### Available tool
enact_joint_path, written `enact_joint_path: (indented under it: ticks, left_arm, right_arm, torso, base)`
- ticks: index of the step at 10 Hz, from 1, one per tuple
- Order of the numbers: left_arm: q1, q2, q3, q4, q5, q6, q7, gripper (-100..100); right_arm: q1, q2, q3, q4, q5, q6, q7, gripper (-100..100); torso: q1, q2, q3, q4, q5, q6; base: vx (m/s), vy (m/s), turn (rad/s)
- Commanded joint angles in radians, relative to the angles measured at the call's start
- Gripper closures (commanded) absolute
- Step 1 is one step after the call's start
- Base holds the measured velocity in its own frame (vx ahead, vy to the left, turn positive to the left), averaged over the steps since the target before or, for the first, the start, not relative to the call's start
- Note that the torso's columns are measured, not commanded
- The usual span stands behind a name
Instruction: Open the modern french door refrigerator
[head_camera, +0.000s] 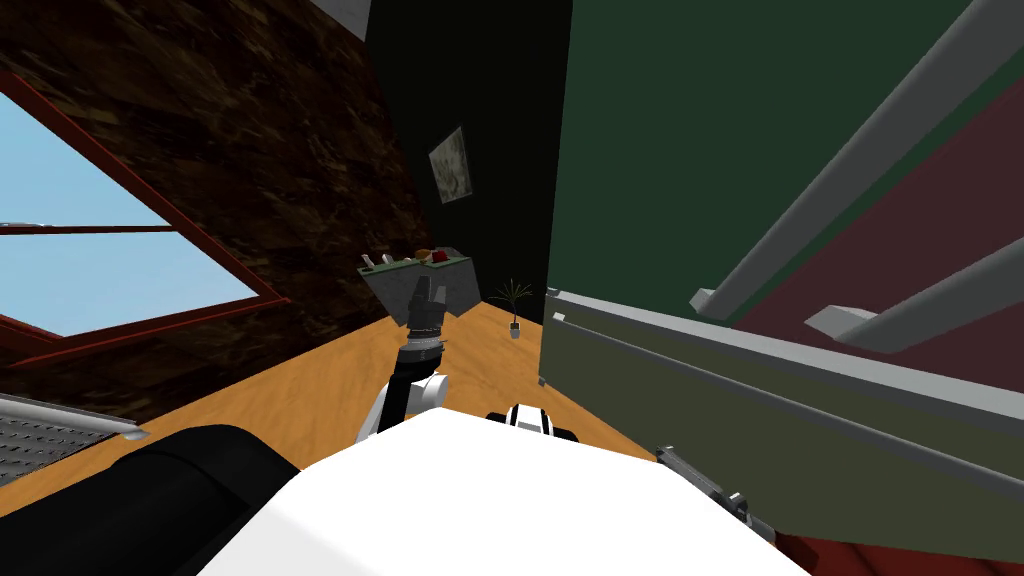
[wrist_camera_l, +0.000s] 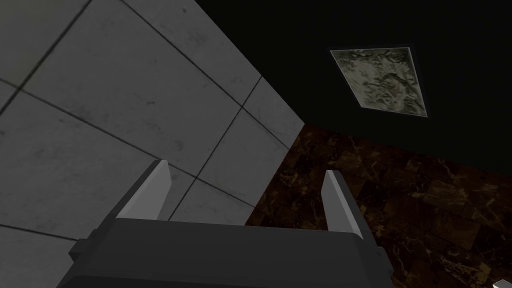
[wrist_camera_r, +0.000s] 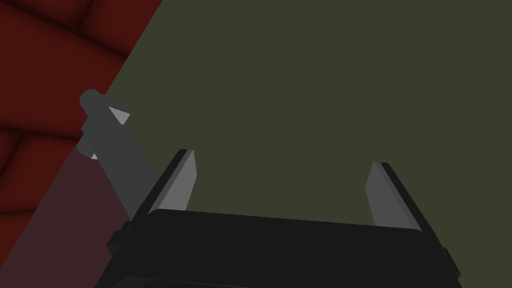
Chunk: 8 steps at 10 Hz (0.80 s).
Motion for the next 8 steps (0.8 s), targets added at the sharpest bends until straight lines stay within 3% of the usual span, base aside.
enact_joint_path:
  ticks: [1, 2, 3, 5, 7, 8]
  left_arm:
    - [0.0, 0.0, 0.0, 0.0, 0.0, 0.0, 0.0, 0]
    - [0.0, 0.0, 0.0, 0.0, 0.0, 0.0, 0.0, 0]
    - [0.0, 0.0, 0.0, 0.0, 0.0, 0.0, 0.0, 0]
    - [0.0, 0.0, 0.0, 0.0, 0.0, 0.0, 0.0, 0]
    - [0.0, 0.0, 0.0, 0.0, 0.0, 0.0, 0.0, 0]
    - [0.0, 0.0, 0.0, 0.0, 0.0, 0.0, 0.0, 0]
  right_arm:
    - [-0.016, -0.001, 0.007, 0.067, 0.075, 0.075, 0.013, -100]
    - [-0.016, -0.001, 0.007, 0.067, 0.079, 0.087, 0.013, -100]
    - [-0.031, -0.001, 0.016, 0.111, 0.121, 0.124, 0.02, -100]
    - [-0.031, -0.001, 0.016, 0.132, 0.152, 0.161, 0.02, -100]
    - [-0.045, 0.001, 0.024, 0.194, 0.221, 0.224, 0.026, -100]
    - [-0.045, 0.001, 0.024, 0.194, 0.222, 0.234, 0.026, -100]
  torso:
    - [0.0, -0.001, 0.0, 0.0, 0.0, -0.001]
    - [-0.001, -0.001, -0.001, 0.0, 0.0, 0.0]
    - [0.0, 0.0, 0.0, 0.0, 0.0, 0.0]
    - [0.0, -0.001, -0.001, 0.0, 0.0, 0.0]
    - [0.0, -0.001, 0.0, 0.0, 0.0, -0.001]
    - [0.0, -0.001, -0.001, 0.0, 0.0, 0.0]
  base:
    - [0.053, -0.017, 0.172]
    - [0.026, -0.009, -0.015]
    - [0.049, -0.008, 0.197]
    - [0.038, -0.01, 0.071]
    - [0.041, -0.009, 0.176]
    - [0.03, -0.006, -0.018]
